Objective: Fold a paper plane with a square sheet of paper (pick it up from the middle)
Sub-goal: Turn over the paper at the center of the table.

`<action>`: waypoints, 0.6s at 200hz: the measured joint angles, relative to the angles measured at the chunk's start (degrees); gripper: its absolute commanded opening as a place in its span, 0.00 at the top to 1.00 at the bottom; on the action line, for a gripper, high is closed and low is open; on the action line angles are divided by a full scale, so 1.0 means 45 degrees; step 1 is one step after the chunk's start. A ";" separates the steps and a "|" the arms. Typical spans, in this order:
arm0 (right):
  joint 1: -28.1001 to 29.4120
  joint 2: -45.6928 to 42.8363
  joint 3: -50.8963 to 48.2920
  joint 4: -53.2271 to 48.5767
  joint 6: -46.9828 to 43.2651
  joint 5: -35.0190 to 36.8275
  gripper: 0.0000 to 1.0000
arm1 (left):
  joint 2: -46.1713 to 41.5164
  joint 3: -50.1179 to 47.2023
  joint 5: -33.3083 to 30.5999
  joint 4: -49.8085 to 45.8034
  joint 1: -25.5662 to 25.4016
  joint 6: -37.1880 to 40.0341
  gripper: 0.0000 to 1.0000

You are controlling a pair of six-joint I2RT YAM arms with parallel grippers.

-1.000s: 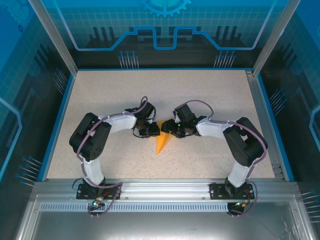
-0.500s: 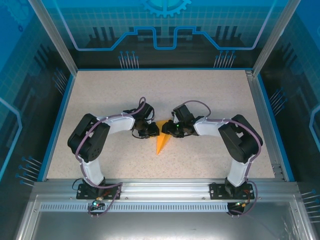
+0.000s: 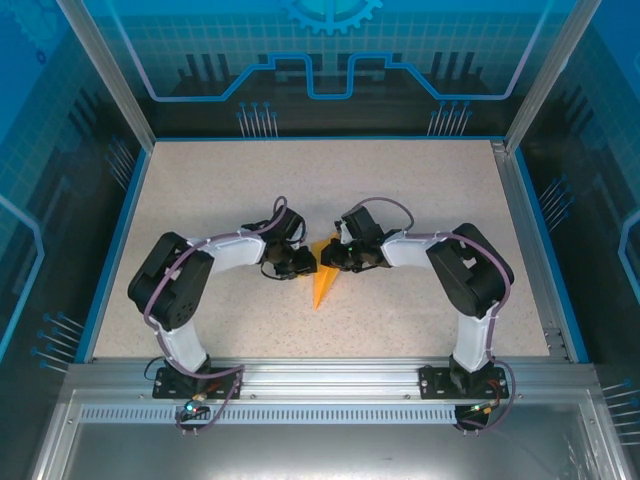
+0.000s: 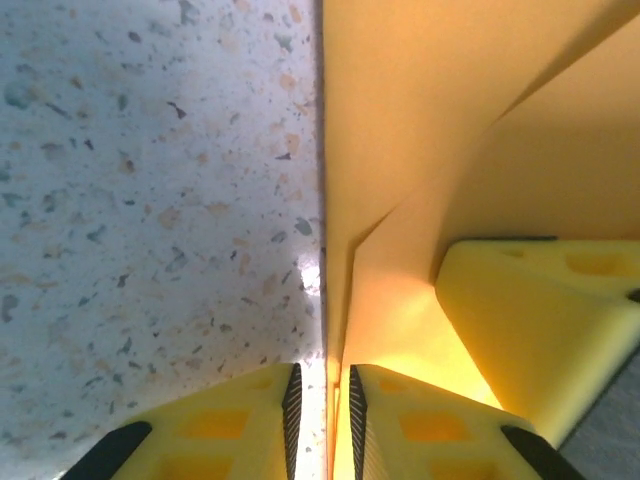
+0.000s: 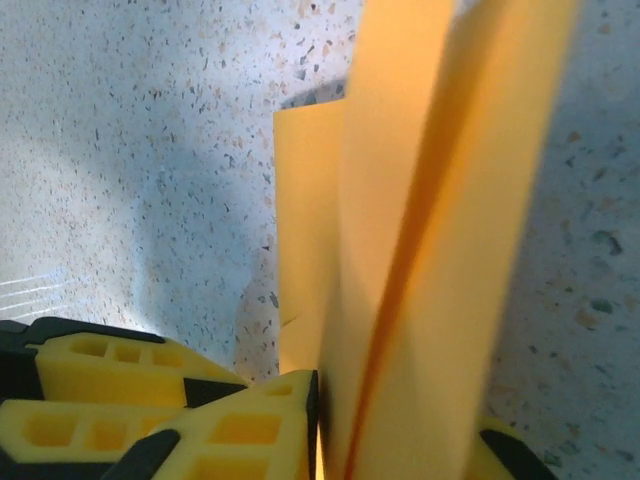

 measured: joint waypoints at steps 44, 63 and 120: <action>-0.0005 -0.0223 0.0068 -0.0452 -0.0379 0.0219 0.92 | -0.0787 -0.0243 -0.0010 0.0155 0.0039 -0.0005 0.73; -0.0005 -0.0466 0.0146 -0.0699 -0.0486 0.0335 0.92 | -0.1137 -0.0364 -0.0073 0.0204 0.0039 -0.0010 0.70; 0.0010 -0.0549 0.0583 -0.1763 -0.0408 0.1025 0.92 | -0.1957 -0.0559 -0.0403 0.0248 0.0044 -0.0345 0.68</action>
